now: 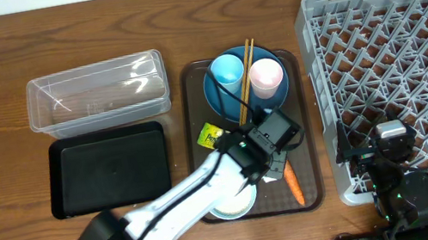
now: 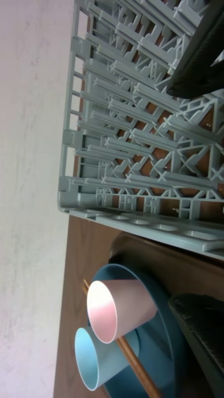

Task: Sort waste into correct bins and load items into the dishwasher rack
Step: 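Lift the tissue with the left gripper toward the clear plastic bin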

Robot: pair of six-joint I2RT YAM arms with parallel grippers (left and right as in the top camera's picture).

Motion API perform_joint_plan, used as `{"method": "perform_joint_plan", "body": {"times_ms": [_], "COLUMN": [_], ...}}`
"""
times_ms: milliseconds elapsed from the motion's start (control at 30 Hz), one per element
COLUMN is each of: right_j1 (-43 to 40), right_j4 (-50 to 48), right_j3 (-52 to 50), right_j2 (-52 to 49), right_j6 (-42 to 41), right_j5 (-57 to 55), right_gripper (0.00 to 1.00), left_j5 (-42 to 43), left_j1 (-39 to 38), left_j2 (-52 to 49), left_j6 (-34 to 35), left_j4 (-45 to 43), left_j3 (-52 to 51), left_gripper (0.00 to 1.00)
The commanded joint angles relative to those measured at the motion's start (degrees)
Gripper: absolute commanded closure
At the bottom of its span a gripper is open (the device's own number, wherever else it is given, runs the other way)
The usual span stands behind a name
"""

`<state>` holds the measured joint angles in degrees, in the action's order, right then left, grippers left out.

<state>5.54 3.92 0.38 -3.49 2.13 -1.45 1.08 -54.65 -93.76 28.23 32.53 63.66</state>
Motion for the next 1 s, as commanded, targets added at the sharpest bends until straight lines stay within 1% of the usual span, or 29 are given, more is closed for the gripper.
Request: {"method": "perform_joint_plan", "body": {"times_ms": [0,133,200,267,400,533,567,600,633,667,800,900,967], "right_j1": [0.44,0.44,0.44,0.44,0.44,0.44,0.44,0.44,0.44,0.44,0.44,0.44,0.44], "right_j4": [0.20,0.20,0.20,0.20,0.20,0.20,0.20,0.20,0.20,0.20,0.20,0.20,0.20], "right_j3": [-0.07,-0.07,-0.07,-0.07,-0.07,-0.07,-0.07,-0.07,-0.07,-0.07,-0.07,-0.07,-0.07], "right_j2": [-0.02,-0.02,-0.02,-0.02,-0.02,-0.02,-0.02,-0.02,-0.02,-0.02,-0.02,-0.02,-0.02], "right_j6": [0.26,0.26,0.26,0.26,0.26,0.26,0.26,0.26,0.26,0.26,0.26,0.26,0.26], "right_j5": [0.00,0.00,0.00,0.00,0.00,0.00,0.00,0.00,0.00,0.00,0.00,0.00,0.00], "right_gripper": [0.01,0.01,0.01,0.01,0.01,0.01,0.01,0.01,0.01,0.01,0.01,0.01,0.01], "left_j5": [-0.74,-0.74,-0.74,-0.76,-0.87,-5.11,-5.95,-6.38,-7.28,-8.81,-15.58,-17.53,-17.46], "left_j1": [-0.02,-0.02,-0.02,-0.02,-0.02,-0.02,-0.02,-0.02,-0.02,-0.02,0.94,3.69,7.02], "left_j2": [5.22,8.39,9.16,9.18,8.26,7.48,7.17,6.93,6.82,6.84,8.00,9.88,11.34], "left_j6": [-1.46,-1.49,-1.55,-1.68,-1.68,-1.62,-1.62,-1.64,-1.66,-1.68,-1.66,-1.66,-1.60], "left_j4": [0.02,0.37,0.37,0.39,0.37,0.35,0.39,0.61,0.81,0.83,0.81,0.76,0.72], "left_j3": [2.19,2.16,2.16,2.14,1.84,0.59,0.31,0.31,0.31,0.31,0.44,0.44,0.44], "left_gripper": [0.93,0.90,0.86,0.78,0.76,0.76,0.78,0.87,0.92,0.94,0.94,0.94,0.94]}}
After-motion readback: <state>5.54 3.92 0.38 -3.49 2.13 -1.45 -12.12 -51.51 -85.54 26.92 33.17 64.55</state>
